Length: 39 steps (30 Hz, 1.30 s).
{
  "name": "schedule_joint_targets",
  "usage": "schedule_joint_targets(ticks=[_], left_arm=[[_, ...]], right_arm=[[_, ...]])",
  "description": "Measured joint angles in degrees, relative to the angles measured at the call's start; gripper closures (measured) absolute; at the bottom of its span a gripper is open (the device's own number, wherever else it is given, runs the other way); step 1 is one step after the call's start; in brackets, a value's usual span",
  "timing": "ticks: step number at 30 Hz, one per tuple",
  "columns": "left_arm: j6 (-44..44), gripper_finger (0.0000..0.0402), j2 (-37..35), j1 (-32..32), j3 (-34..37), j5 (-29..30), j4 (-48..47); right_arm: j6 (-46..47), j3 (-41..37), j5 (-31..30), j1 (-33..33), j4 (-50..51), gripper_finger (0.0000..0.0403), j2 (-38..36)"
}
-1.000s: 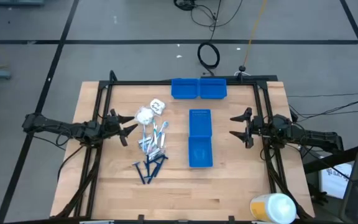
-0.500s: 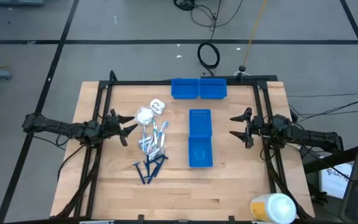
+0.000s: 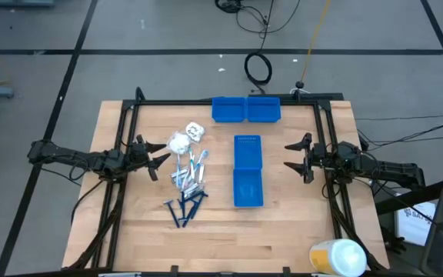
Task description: Pick & Place Travel size toiletries
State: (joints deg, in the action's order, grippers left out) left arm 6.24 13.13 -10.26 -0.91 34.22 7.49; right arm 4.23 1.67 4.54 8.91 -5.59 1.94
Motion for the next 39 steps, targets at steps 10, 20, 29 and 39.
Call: schedule_joint_targets(ticks=[10, 20, 29, 39], left_arm=[[0.0, 0.021, 0.0, 0.0, 0.0, 0.0, 0.0], [0.0, 0.021, 0.0, 0.0, 0.0, 0.0, 0.0], [0.0, 0.021, 0.0, 0.0, 0.0, 0.0, 0.0], [2.8, 0.021, 0.0, 0.0, 0.0, -0.1, 7.2]], right_arm=[[0.0, 0.0, 0.0, 0.0, 0.0, 0.011, 0.0], [0.0, 0.0, 0.0, 0.0, 0.0, 0.011, 0.0], [0.0, 0.0, 0.0, 0.0, 0.0, 0.011, 0.0], [0.0, 0.0, 0.0, 0.0, 0.0, 0.011, 0.0]])
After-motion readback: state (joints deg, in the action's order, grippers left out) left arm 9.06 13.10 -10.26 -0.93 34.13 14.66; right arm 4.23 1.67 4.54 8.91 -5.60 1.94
